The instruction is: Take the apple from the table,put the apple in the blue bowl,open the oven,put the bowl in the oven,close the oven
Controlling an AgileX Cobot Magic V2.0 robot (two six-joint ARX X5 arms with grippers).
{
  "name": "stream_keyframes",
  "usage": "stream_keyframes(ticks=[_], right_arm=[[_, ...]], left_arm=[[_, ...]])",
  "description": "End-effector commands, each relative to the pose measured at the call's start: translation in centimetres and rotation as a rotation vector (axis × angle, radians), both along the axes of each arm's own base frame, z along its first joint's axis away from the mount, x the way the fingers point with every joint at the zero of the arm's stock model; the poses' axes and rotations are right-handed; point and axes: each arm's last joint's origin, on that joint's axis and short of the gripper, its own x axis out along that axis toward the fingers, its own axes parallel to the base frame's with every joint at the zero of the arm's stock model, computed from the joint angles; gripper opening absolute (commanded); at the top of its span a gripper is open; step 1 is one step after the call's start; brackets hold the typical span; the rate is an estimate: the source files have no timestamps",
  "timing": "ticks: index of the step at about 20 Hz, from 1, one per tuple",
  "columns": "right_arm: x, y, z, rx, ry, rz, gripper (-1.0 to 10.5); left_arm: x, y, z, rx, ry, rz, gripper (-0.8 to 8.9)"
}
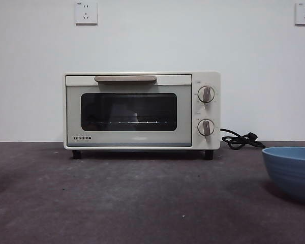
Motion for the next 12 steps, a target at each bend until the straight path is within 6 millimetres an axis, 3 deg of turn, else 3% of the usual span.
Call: stream_keyframes(ticks=[1, 7, 12], right_arm=[[-0.7, 0.0, 2.2, -0.006, 0.016, 0.010, -0.1], [-1.0, 0.0, 5.7, -0.039, 0.194, 0.010, -0.1], [-0.3, 0.0, 7.8, -0.071, 0.388, 0.023, 0.0]], left_arm=[[-0.1, -0.1, 2.1, -0.014, 0.012, -0.040, -0.05], [0.3, -0.3, 5.7, -0.024, 0.138, -0.091, -0.05], [1.1, -0.3, 7.4, -0.031, 0.337, -0.088, -0.05]])
